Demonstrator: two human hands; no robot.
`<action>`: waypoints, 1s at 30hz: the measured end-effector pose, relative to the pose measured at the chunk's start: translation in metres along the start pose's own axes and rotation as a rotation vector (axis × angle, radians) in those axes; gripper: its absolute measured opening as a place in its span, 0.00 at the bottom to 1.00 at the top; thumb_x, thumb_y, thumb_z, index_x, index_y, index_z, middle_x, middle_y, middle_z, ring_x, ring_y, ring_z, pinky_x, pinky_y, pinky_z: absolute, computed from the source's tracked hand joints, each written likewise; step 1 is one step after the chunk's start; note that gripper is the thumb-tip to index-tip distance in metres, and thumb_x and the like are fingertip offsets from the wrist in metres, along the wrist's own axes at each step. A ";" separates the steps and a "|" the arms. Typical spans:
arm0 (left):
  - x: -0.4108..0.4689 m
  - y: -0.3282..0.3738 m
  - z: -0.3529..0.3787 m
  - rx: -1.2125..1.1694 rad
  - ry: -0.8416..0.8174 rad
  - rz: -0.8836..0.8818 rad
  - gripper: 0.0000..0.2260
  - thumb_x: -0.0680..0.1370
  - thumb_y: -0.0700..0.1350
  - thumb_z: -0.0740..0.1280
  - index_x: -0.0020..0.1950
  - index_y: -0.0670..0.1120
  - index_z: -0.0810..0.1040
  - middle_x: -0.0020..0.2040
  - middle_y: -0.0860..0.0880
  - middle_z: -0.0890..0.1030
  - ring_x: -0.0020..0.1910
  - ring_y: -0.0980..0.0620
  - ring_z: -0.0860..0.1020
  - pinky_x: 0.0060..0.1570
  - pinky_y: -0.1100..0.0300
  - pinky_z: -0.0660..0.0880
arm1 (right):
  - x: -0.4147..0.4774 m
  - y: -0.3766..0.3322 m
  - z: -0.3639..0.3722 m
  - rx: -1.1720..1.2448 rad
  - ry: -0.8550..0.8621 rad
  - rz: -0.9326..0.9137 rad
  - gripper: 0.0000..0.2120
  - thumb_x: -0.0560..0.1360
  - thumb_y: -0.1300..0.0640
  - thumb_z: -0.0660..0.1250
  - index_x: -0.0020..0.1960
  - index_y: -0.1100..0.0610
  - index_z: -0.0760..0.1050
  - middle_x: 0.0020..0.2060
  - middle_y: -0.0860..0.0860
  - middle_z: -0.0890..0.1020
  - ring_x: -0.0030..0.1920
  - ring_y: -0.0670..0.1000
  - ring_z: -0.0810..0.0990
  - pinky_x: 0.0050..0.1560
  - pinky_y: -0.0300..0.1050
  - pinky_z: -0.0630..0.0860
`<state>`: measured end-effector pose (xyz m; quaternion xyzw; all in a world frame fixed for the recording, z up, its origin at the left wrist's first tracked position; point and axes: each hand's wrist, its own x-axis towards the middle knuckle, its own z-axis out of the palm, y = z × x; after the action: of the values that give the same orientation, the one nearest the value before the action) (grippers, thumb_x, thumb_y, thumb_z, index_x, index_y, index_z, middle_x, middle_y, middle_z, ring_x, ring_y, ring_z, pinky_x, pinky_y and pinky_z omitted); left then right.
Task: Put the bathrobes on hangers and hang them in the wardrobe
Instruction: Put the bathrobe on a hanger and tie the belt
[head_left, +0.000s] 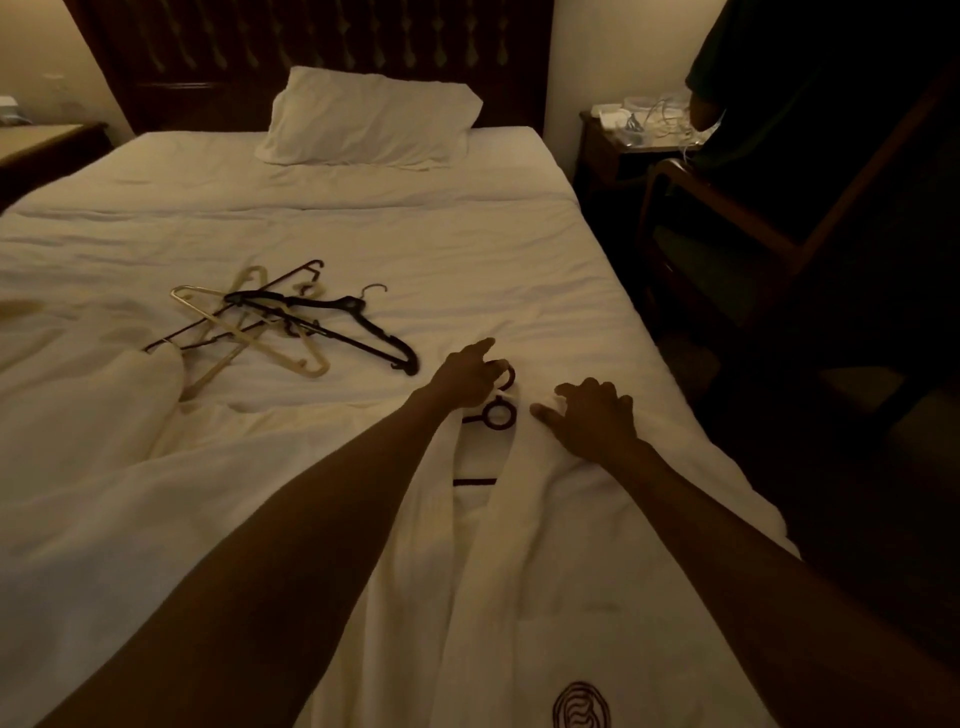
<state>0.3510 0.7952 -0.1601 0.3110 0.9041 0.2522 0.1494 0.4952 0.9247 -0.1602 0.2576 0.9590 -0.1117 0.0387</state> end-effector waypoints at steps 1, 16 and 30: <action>0.007 -0.001 0.002 -0.018 0.006 -0.012 0.19 0.83 0.49 0.61 0.73 0.44 0.72 0.72 0.44 0.72 0.70 0.43 0.71 0.67 0.56 0.66 | 0.004 0.000 0.000 0.011 0.009 -0.018 0.29 0.77 0.33 0.57 0.69 0.51 0.71 0.66 0.55 0.73 0.67 0.57 0.69 0.67 0.56 0.62; 0.045 -0.012 -0.016 -0.244 0.386 -0.052 0.13 0.79 0.46 0.68 0.63 0.48 0.81 0.60 0.46 0.82 0.57 0.46 0.81 0.57 0.55 0.77 | 0.003 -0.014 0.015 0.286 0.061 -0.213 0.23 0.77 0.42 0.64 0.70 0.47 0.69 0.66 0.49 0.73 0.66 0.53 0.70 0.66 0.51 0.64; -0.246 0.000 -0.047 -0.016 0.142 0.056 0.06 0.78 0.48 0.69 0.54 0.48 0.80 0.45 0.48 0.84 0.40 0.53 0.82 0.46 0.56 0.80 | -0.214 -0.032 -0.026 0.352 -0.189 -0.332 0.12 0.77 0.46 0.66 0.51 0.53 0.79 0.44 0.48 0.83 0.42 0.48 0.80 0.50 0.51 0.80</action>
<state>0.5182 0.6211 -0.0935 0.3164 0.9013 0.2849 0.0803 0.6633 0.7996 -0.1007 0.0878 0.9461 -0.3050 0.0638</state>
